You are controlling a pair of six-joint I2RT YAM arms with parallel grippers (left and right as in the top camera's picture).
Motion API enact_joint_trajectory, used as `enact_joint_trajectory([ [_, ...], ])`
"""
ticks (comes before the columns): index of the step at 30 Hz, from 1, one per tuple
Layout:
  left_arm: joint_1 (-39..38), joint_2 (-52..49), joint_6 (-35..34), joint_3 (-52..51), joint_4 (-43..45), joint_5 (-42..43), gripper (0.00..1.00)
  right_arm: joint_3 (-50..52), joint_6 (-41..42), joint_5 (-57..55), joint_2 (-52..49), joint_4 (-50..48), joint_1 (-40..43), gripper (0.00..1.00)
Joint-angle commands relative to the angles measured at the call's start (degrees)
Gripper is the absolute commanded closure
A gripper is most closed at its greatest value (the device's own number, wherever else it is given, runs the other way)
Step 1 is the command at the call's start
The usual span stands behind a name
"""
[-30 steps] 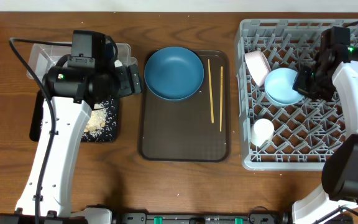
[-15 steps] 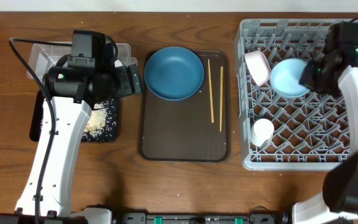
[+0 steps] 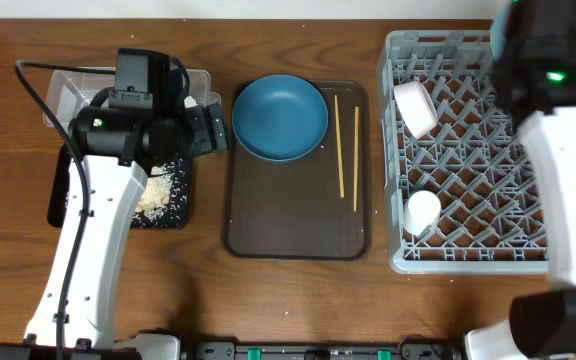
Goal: Sort waste into correct bins and load items into the dishwasher rack
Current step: 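Lower the light-blue bowl into the rack and open the right gripper, then withdraw the right gripper from the rack toward the brown tray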
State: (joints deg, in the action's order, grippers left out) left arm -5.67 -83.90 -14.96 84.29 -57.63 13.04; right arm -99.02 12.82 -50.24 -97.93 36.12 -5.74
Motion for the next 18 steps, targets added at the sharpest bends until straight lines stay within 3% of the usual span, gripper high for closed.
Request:
enact_joint_trajectory([
  [1,0.24,-0.35,0.52,0.33,0.02,-0.68,0.1,-0.44,-14.91,-16.09,-5.92,-7.39,-2.89,0.99],
  [4,0.24,-0.35,0.52,0.33,0.02,-0.68,0.1,-0.44,-24.35,-20.15,-11.21,-16.68,-4.09,0.99],
  [7,0.24,-0.35,0.52,0.33,0.02,-0.68,0.1,-0.44,-28.81,-20.72,-15.47,-21.88,-4.7,0.99],
  [18,0.24,-0.35,0.52,0.33,0.02,-0.68,0.1,-0.39,-29.86,-19.8,-23.28,-21.88,-6.34,0.99],
])
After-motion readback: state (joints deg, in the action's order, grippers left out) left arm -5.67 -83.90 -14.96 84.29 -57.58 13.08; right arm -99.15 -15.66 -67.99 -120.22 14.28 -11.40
